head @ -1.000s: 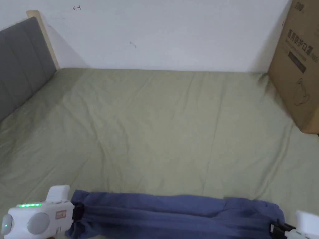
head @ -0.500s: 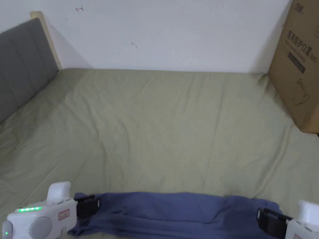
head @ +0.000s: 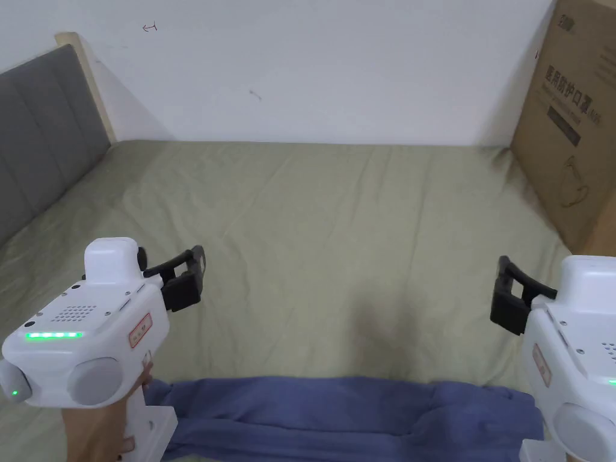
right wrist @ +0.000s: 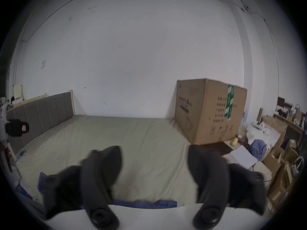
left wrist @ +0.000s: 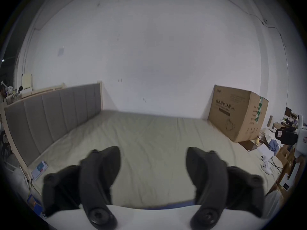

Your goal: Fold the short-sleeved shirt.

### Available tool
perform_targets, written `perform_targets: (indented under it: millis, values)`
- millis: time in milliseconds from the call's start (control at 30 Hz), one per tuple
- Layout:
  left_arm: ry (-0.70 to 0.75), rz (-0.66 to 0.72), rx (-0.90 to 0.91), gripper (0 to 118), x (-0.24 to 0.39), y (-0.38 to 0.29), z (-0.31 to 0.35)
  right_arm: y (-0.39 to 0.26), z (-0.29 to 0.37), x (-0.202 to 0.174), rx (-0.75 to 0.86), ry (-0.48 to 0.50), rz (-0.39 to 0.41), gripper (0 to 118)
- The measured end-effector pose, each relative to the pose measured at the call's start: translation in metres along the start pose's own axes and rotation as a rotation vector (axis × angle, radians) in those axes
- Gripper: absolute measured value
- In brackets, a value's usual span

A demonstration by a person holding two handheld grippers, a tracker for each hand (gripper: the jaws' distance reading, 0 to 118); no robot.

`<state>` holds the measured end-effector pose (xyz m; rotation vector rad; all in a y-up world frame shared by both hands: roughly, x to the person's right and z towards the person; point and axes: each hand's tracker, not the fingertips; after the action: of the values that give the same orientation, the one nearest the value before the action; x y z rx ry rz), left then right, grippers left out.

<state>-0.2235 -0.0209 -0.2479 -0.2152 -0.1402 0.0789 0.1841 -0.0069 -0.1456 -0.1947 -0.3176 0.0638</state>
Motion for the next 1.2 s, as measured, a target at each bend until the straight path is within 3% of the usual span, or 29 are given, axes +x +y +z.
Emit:
perform_targets:
  millis: [33, 67, 333, 567, 767, 800, 833, 867, 900, 933, 1133, 1200]
  values:
    - [0.004, 0.002, 0.009, 36, 0.003, -0.001, 0.000, 0.001, 0.000, -0.002, 0.004, -0.002, 0.001, 22]
    - [-0.007, 0.013, 0.013, 0, 0.004, -0.002, 0.000, 0.001, -0.002, -0.003, 0.006, 0.004, 0.001, 0]
    - [-0.064, 0.065, -0.085, 0, -0.002, -0.014, -0.004, 0.000, -0.004, -0.003, 0.003, 0.018, -0.018, 0]
    - [-0.197, 0.418, -0.367, 0, -0.071, -0.040, -0.026, -0.007, -0.012, -0.001, -0.034, 0.030, -0.011, 0]
    - [-0.177, 0.480, -0.599, 0, -0.128, -0.081, -0.035, -0.016, -0.018, -0.010, -0.068, 0.042, 0.006, 0]
    - [-0.158, 0.495, -0.633, 8, -0.137, -0.090, -0.036, -0.017, -0.020, -0.012, -0.074, 0.044, 0.009, 0]
    - [-0.158, 0.505, -0.664, 25, -0.142, -0.096, -0.036, -0.019, -0.022, -0.013, -0.079, 0.047, 0.011, 0]
    - [-0.152, 0.524, -0.695, 62, -0.147, -0.105, -0.037, -0.021, -0.022, -0.016, -0.085, 0.049, 0.014, 0]
    - [-0.150, 0.541, -0.728, 86, -0.152, -0.114, -0.038, -0.022, -0.023, -0.019, -0.091, 0.052, 0.017, 0]
    - [-0.136, 0.549, -0.751, 98, -0.154, -0.121, -0.038, -0.024, -0.024, -0.021, -0.097, 0.054, 0.021, 0]
    - [-0.100, 0.508, -0.824, 100, -0.158, -0.157, -0.050, -0.036, -0.033, -0.035, -0.145, 0.073, 0.035, 0]
    - [-0.122, 0.506, -0.858, 95, -0.157, -0.167, -0.057, -0.040, -0.035, -0.038, -0.159, 0.074, 0.040, 0]
